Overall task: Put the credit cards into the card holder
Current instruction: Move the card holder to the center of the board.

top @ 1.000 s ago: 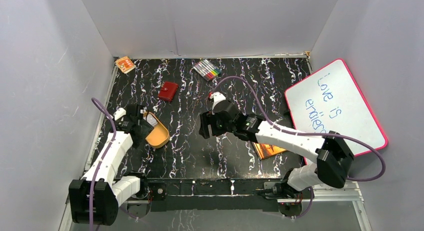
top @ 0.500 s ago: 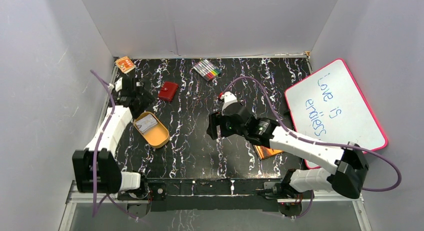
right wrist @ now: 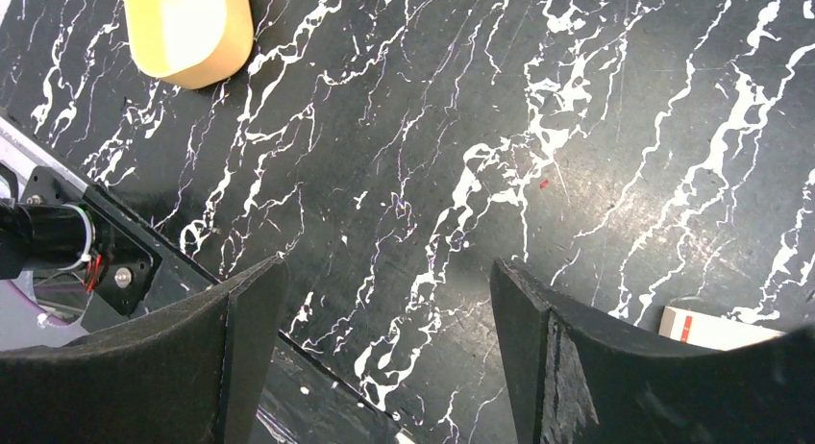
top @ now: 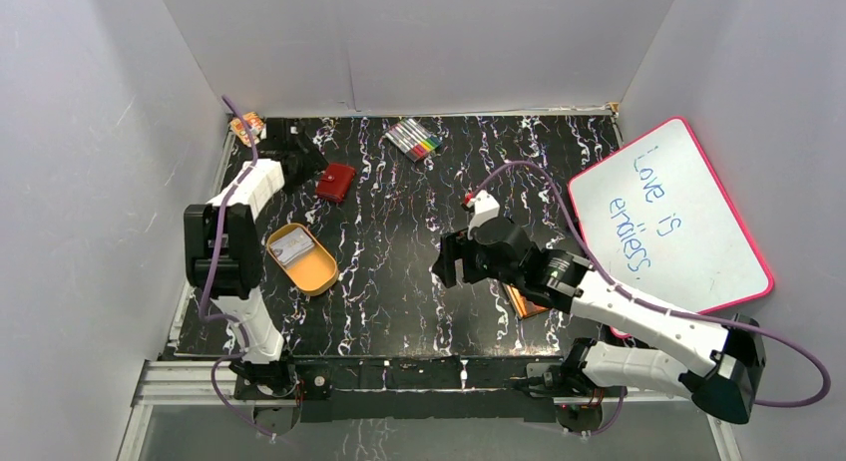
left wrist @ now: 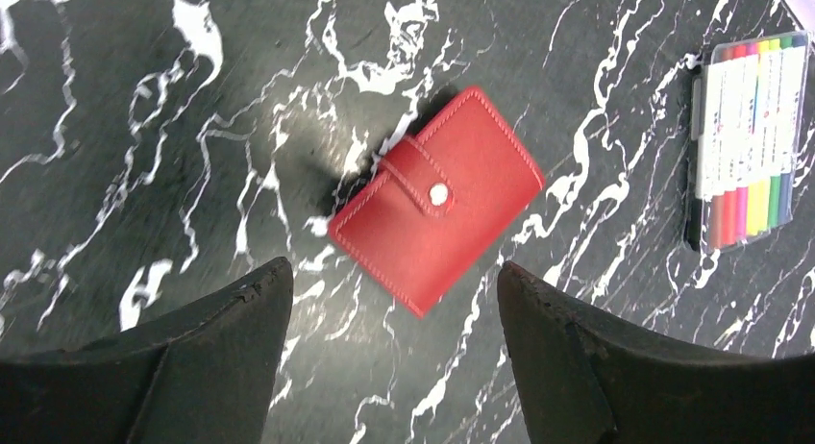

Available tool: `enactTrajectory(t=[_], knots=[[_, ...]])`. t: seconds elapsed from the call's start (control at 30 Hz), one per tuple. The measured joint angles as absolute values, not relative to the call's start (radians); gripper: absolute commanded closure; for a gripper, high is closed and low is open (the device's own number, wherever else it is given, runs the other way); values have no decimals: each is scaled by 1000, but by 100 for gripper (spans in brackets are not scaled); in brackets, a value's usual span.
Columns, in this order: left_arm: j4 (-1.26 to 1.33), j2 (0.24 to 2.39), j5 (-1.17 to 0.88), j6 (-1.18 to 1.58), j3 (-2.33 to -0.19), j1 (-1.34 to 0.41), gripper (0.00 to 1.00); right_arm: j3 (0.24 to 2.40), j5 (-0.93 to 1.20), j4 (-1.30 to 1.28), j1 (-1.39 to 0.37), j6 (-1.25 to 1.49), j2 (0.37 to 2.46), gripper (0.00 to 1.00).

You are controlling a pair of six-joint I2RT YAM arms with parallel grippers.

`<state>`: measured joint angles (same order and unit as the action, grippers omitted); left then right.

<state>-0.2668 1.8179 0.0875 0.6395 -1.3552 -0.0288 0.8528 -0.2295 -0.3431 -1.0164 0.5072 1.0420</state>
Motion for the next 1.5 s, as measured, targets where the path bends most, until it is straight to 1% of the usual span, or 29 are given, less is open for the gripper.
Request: enactTrajectory(t=[0.33, 0.53, 0.77, 0.97, 1.2, 1.33, 1.43, 1.5], knots=[[-157, 2044, 25, 625, -1441, -8, 21, 834, -275, -403, -1016, 516, 959, 12], [-135, 2111, -24, 609, -1524, -6, 20, 834, -310, -421, -1016, 521, 948, 12], [-120, 2138, -107, 601, -1539, -9, 24, 834, -340, -426, -1016, 520, 953, 12], [-83, 2126, -139, 583, -1503, -38, 27, 834, -358, -431, -1016, 517, 956, 11], [-67, 2057, -162, 569, -1396, -140, 36, 834, -352, -442, -1016, 523, 951, 12], [-79, 2004, -165, 563, -1325, -217, 46, 820, -343, -447, -1016, 533, 922, 12], [-83, 1969, -165, 564, -1275, -272, 48, 803, -336, -463, -1016, 548, 900, 12], [-81, 1939, -165, 574, -1234, -303, 47, 793, -332, -476, -1016, 558, 886, 12]])
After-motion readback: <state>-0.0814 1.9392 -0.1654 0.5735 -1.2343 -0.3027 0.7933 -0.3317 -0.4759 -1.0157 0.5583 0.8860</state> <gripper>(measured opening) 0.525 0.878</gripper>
